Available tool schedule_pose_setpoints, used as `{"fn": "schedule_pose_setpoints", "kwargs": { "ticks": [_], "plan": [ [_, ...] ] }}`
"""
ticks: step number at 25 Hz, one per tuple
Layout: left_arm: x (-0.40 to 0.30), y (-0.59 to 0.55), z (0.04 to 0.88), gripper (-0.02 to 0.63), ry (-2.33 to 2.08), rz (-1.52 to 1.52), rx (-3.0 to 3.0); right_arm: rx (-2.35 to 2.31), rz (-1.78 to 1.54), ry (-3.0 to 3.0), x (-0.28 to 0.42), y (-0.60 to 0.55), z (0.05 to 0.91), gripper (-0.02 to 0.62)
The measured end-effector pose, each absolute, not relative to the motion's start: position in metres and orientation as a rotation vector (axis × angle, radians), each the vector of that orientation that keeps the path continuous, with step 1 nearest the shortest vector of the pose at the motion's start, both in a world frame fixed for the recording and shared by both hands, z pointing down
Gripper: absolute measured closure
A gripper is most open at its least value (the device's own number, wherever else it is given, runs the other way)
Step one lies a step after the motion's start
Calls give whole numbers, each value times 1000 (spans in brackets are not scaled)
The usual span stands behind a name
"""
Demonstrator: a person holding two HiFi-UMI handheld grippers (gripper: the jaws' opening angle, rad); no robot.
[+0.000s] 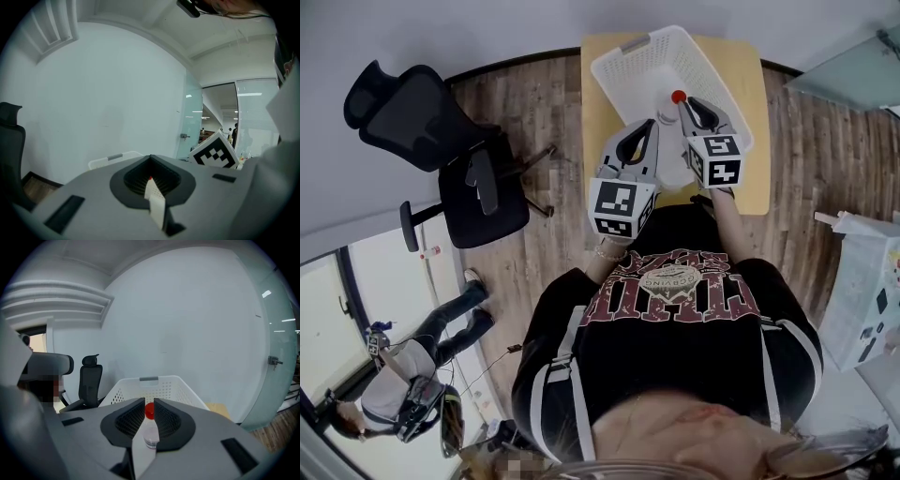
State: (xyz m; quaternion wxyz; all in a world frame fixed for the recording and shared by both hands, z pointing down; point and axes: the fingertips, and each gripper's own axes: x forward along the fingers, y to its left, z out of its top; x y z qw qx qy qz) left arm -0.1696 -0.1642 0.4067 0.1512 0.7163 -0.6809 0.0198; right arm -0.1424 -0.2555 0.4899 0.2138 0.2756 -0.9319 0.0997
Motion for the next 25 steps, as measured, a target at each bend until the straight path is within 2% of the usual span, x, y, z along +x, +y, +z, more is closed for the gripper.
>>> {"fn": "schedule_pose_setpoints", "kwargs": {
  "ticks": [11,25],
  "plan": [
    [-177,-165,409,560,-1977,57,2028,721,273,-2548,-152,-261,504,489],
    [-189,-167,414,560,-1998,59,1986,689,285,-2494,-164,-272,525,442]
  ]
}}
